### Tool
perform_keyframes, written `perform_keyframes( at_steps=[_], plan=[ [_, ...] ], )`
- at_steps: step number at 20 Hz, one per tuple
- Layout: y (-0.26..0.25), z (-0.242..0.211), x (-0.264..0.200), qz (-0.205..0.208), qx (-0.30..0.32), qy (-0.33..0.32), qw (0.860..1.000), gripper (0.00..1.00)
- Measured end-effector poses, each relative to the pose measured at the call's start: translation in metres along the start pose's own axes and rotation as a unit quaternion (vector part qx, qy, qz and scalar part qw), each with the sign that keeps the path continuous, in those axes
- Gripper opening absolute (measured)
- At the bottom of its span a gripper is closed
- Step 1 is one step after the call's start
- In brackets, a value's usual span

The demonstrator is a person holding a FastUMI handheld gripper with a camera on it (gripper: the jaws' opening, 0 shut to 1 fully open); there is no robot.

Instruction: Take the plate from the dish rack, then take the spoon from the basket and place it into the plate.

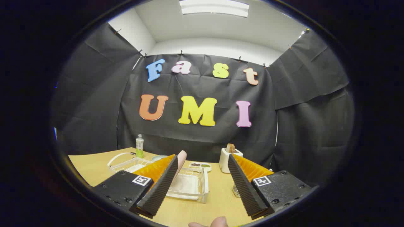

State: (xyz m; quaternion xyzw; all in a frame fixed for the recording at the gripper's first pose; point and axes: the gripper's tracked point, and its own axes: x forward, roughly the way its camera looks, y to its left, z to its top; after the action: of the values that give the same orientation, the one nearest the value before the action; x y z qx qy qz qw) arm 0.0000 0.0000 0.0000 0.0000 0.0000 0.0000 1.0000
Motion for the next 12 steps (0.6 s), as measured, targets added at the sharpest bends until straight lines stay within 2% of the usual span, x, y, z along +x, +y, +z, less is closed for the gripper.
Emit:
perform_keyframes(
  at_steps=[12],
  plan=[
    [-0.0025,-0.0062,0.0006,0.002,0.011,0.011,1.000,1.00]
  ],
)
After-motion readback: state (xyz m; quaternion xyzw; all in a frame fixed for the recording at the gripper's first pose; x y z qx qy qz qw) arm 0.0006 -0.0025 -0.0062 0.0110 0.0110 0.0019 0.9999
